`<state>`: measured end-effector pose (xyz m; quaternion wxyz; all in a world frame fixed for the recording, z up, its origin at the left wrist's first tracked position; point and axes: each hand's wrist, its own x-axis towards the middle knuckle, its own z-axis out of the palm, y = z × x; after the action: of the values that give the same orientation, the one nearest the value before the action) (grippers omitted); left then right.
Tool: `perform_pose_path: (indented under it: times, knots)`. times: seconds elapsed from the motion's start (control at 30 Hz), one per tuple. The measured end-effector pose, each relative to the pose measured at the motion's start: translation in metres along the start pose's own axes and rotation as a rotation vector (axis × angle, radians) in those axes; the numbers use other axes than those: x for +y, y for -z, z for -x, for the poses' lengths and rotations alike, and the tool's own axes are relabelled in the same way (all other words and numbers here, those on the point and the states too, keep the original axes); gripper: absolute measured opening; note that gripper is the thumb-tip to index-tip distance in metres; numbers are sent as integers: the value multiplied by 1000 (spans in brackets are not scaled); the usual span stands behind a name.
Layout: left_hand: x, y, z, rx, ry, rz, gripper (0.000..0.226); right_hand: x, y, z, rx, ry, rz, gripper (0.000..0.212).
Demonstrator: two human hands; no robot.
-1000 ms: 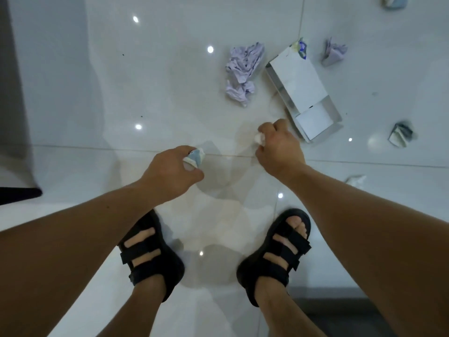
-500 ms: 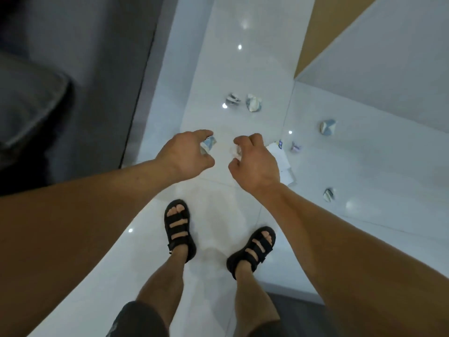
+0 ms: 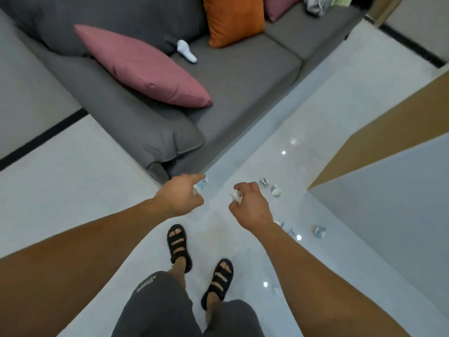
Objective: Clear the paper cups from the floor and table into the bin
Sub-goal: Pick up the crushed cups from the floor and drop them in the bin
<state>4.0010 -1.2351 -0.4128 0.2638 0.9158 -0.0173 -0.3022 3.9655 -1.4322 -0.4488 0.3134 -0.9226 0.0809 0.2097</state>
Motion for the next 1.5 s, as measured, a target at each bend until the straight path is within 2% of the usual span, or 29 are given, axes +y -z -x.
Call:
perform_pose_path:
  times: [0.17,0.33,0.6,0.77,1.1,1.5]
  knots:
    - [-39,34,93,172,104,103,57,-72,2,36,-71,164,94,43]
    - [-112,71,186,384,240,237,61,-173,-30,63,-123,387,268,42]
    - [-286,111,378,678,453,392,63,-371,-168,166,-255,791,469,45]
    - [-389,117,500,844,641,476,64,-469,-267,242,-348,984,526,46]
    - [-529,90,651,1012,941,647,62,-610,-447,355,-550,1353,668,46]
    - [-695,121,762,1119,1316,755,62,-796,-645,433,-813,1636,719,42]
